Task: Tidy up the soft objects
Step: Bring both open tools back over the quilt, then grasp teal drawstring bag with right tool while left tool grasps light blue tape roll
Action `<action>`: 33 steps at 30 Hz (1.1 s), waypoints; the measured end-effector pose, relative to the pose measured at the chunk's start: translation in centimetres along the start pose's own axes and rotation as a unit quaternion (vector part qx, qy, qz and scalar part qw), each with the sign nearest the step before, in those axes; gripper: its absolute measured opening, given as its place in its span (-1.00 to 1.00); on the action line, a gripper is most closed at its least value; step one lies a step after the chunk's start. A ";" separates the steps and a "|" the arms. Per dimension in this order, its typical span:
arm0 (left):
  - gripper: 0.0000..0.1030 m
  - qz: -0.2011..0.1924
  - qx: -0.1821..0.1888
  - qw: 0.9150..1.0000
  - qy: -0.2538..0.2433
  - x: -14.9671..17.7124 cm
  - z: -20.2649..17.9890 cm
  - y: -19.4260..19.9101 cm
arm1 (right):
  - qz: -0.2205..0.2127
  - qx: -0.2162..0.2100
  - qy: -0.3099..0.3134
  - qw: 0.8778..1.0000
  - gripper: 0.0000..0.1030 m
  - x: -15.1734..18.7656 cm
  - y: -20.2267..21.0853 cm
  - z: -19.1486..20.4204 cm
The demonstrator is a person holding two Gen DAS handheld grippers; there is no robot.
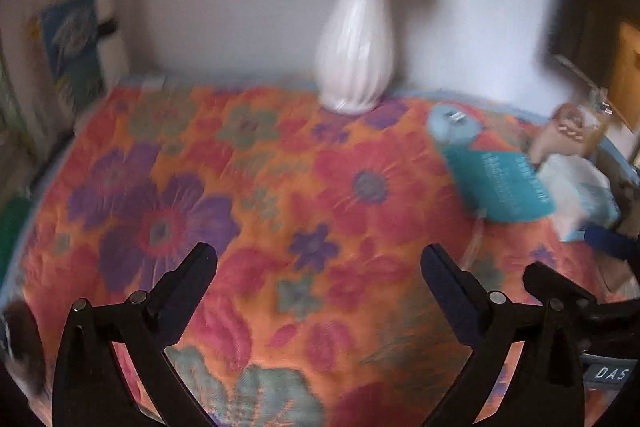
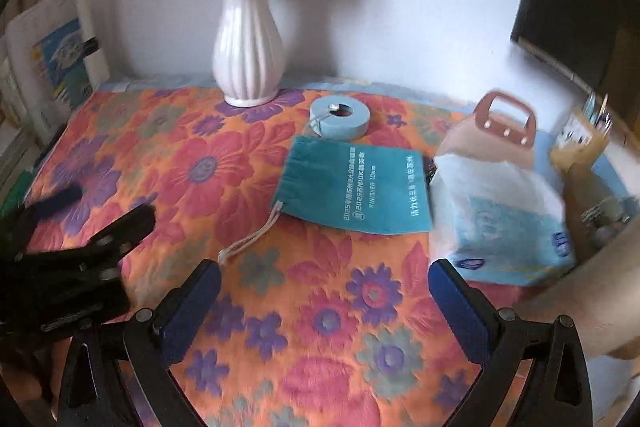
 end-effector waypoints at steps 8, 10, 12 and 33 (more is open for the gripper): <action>0.98 0.009 -0.007 1.000 -0.021 0.5 -0.9 -0.4 | 0.049 -0.015 -0.044 0.998 1.00 1.9 -3.8 -0.9; 0.98 0.010 0.000 1.000 -0.021 0.5 -0.8 -0.3 | 0.055 -0.022 -0.050 0.997 1.00 2.2 -4.0 -0.9; 0.98 0.013 0.005 1.000 -0.019 0.5 -0.8 -0.4 | 0.053 -0.016 -0.050 0.997 1.00 2.1 -4.0 -0.9; 0.98 0.089 0.057 0.994 0.027 -1.8 -0.6 1.2 | 0.076 -0.105 -0.064 0.990 1.00 -0.2 -4.2 0.5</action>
Point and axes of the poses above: each gripper's, at about its wrist camera, not at the fingertips, and y roughly against the way its jaws point, z to its left, x to its underside, the point moved 9 cm from there along -y, roughly the way its jaws point, and after that the axes turned 11 degrees about y, right-handed, at the moved point
